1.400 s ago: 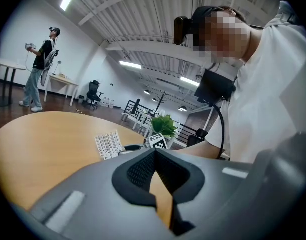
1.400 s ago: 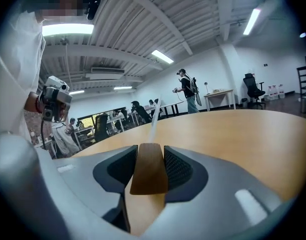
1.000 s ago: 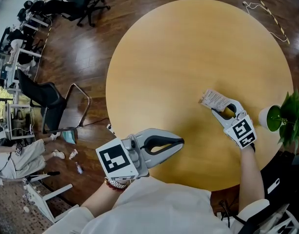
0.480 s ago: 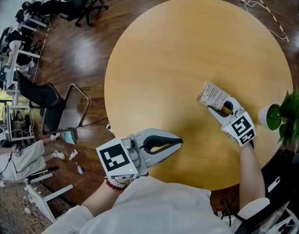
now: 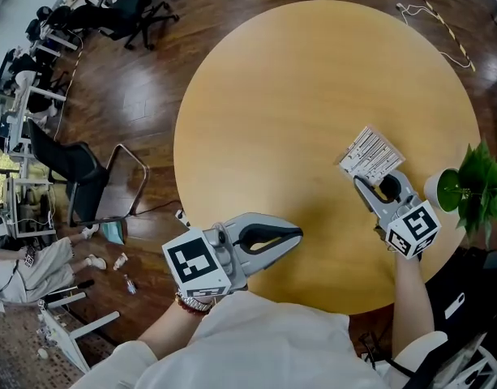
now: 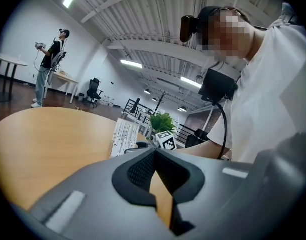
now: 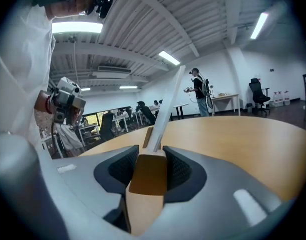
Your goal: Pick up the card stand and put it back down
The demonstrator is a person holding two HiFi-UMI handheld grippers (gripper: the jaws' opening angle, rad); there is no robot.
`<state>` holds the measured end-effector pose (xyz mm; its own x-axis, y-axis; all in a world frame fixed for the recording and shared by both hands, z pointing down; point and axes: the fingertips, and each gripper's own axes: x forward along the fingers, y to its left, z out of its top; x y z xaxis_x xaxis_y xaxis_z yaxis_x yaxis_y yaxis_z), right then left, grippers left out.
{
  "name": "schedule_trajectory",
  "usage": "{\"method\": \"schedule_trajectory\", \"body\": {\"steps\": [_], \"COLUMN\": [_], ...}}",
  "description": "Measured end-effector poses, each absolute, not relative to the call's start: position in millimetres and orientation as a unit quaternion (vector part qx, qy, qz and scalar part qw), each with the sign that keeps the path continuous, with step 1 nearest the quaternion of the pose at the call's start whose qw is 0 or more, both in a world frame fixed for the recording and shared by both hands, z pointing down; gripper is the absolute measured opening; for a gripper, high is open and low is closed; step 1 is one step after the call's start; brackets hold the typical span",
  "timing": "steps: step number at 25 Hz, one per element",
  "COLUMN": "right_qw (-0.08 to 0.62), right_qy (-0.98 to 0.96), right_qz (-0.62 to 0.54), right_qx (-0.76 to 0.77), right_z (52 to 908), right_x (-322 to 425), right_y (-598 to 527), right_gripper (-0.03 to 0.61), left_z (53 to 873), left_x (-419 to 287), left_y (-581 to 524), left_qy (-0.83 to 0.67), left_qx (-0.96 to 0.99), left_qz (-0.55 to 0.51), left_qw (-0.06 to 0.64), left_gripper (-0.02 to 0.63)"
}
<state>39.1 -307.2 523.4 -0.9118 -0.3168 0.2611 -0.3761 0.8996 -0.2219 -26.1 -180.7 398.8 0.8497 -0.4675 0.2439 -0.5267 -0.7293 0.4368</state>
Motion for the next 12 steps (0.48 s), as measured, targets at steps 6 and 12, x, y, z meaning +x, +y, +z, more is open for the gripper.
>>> {"method": "schedule_trajectory", "body": {"steps": [6,12], "right_qw": [0.049,0.01], "right_qy": [-0.978,-0.983], "right_qz": [0.084,0.03], "right_qx": [0.183,0.182], "right_z": [416,318], "right_x": [54,90], "right_y": [-248,-154], "right_gripper": [0.152,0.152], "left_z": [369,329], "left_x": [-25,3], "left_y": [-154,-91], "left_qy": [-0.28,-0.294], "left_qx": [0.937,0.942], "left_qz": [0.058,0.045], "left_qw": [0.201,0.158], "left_gripper": [-0.011,-0.011]}}
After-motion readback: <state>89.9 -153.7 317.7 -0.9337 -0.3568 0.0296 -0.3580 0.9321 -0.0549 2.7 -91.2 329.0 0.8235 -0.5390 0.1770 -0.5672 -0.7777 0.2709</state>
